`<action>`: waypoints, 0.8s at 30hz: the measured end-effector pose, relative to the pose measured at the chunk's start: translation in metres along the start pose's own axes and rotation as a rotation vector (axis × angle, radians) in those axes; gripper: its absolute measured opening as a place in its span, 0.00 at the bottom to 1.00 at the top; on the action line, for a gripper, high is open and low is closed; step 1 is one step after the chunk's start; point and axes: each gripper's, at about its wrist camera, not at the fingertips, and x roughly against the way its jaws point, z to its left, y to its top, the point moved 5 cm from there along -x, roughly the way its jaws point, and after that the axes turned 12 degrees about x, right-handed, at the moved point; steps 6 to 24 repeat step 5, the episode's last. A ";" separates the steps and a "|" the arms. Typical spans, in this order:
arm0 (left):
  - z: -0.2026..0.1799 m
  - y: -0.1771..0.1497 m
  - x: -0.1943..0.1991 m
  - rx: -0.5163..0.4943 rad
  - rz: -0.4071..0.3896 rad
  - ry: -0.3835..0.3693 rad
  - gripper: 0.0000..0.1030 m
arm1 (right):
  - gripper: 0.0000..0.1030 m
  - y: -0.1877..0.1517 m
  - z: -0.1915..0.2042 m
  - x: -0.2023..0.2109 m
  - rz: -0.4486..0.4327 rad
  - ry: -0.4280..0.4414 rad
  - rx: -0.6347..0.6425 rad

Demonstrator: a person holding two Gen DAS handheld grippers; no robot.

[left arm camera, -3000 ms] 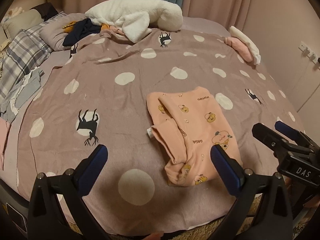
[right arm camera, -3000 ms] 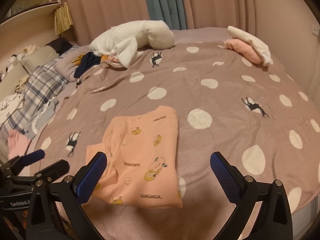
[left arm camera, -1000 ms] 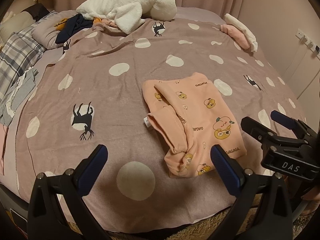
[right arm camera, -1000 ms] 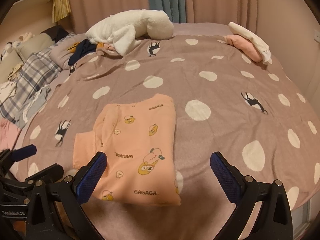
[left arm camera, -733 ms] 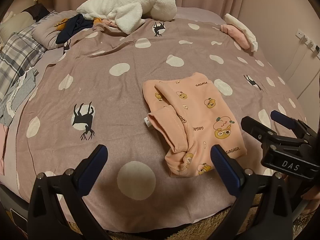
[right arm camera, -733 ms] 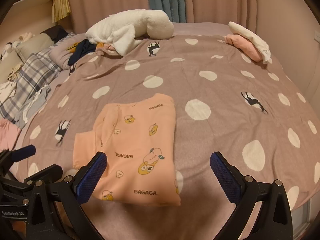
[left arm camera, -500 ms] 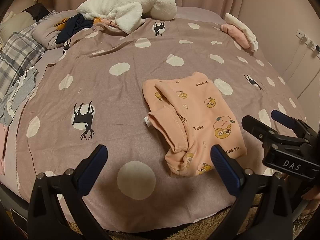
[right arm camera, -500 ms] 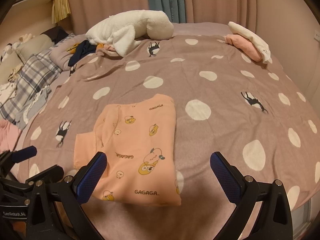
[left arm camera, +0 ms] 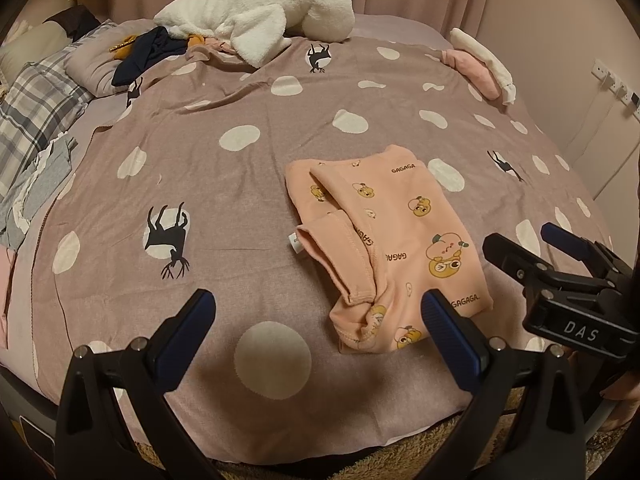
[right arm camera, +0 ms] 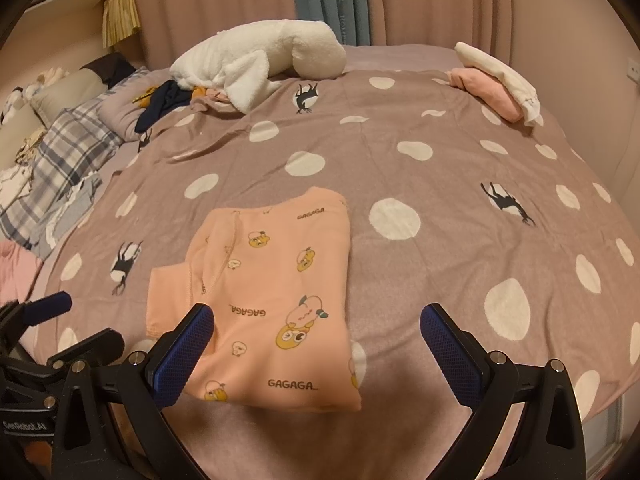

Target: Fold small clothes

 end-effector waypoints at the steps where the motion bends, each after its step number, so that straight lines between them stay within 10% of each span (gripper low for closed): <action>1: 0.001 0.000 0.000 0.003 0.001 -0.001 1.00 | 0.99 0.000 0.000 0.000 0.001 0.000 -0.001; 24: 0.003 0.001 0.001 0.010 0.000 -0.005 1.00 | 0.99 0.000 0.000 0.000 0.001 -0.002 -0.002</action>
